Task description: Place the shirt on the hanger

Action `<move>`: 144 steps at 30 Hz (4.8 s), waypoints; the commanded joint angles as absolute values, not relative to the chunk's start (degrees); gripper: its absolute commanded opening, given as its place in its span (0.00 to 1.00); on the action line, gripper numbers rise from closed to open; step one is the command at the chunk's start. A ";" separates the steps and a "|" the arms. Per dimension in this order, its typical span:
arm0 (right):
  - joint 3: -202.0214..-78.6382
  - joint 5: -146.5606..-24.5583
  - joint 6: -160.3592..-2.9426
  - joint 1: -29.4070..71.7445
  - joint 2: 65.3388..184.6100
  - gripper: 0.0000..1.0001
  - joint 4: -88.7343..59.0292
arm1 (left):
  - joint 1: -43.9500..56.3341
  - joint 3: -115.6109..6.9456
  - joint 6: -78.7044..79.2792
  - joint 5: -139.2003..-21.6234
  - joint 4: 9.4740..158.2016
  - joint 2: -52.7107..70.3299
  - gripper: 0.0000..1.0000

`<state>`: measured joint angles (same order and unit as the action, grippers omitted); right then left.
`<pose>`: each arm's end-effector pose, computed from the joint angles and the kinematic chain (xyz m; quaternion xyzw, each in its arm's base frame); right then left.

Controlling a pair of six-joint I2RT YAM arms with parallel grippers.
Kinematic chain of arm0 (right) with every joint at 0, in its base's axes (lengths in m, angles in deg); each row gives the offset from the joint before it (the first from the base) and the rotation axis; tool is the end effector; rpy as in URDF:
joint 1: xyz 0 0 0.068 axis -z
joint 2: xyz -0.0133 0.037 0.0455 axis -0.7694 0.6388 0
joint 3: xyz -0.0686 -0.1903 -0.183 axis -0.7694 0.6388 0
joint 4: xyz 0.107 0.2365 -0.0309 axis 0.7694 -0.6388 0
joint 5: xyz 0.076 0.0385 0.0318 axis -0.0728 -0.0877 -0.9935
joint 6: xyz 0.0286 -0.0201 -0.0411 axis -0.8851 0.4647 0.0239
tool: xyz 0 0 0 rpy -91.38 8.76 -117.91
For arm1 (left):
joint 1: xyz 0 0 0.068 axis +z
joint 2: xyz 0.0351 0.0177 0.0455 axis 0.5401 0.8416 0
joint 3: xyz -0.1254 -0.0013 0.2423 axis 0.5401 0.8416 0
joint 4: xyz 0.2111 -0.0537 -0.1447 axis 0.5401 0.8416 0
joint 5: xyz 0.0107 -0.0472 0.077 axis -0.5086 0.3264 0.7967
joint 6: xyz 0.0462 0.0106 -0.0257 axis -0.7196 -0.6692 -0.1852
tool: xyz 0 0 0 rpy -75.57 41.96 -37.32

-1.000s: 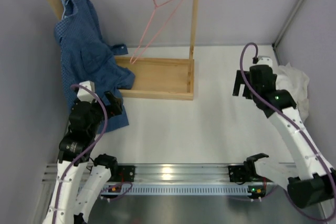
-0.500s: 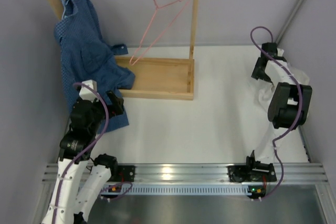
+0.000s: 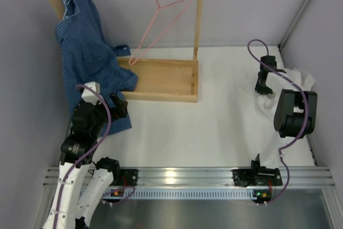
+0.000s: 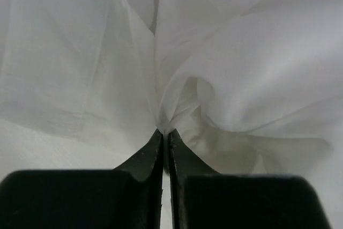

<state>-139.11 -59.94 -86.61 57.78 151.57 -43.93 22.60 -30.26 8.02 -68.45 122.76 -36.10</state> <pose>0.3823 -0.0613 0.1847 0.1967 0.9406 -0.1432 0.2366 0.1100 -0.0173 0.3427 -0.0841 0.8106 -0.1215 0.5666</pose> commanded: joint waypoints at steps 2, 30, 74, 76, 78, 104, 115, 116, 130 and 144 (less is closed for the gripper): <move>-131.18 -65.17 -89.24 47.16 133.24 0.00 -36.24 | 22.58 -29.80 7.16 -69.16 119.78 -36.19 0.98; -107.23 -94.70 -91.81 15.24 94.86 0.55 -37.02 | 22.50 -30.42 6.55 -81.13 119.95 -22.92 0.98; -124.90 -60.40 -102.36 -19.75 129.50 0.12 -17.16 | 18.28 -28.92 8.31 -75.05 119.96 -25.99 0.98; -125.25 -64.99 -100.59 -19.75 128.28 0.22 -17.51 | 18.28 -29.10 8.31 -73.91 120.22 -26.52 0.98; -122.37 -66.22 -98.75 -19.67 123.38 0.47 -17.60 | 18.28 -29.10 8.57 -73.03 120.39 -27.13 0.98; -123.32 -94.88 -85.90 18.92 132.83 0.28 -22.97 | 18.28 -28.92 8.66 -74.79 120.31 -26.52 0.98; -120.95 -89.97 -97.93 15.24 125.03 0.00 -20.41 | 18.28 -33.92 14.17 -93.14 117.15 -29.95 0.98; -120.68 -87.35 -101.17 13.84 123.80 0.00 -19.89 | 17.93 -34.54 15.94 -96.90 115.14 -29.34 0.98; -127.10 -66.06 -111.75 -7.71 121.06 0.00 -16.81 | -38.58 -39.66 29.65 -35.25 115.12 -14.65 0.98; -132.89 -60.25 -104.55 -4.55 116.85 0.00 -19.44 | -40.43 -32.96 29.49 -40.69 114.95 -19.06 0.98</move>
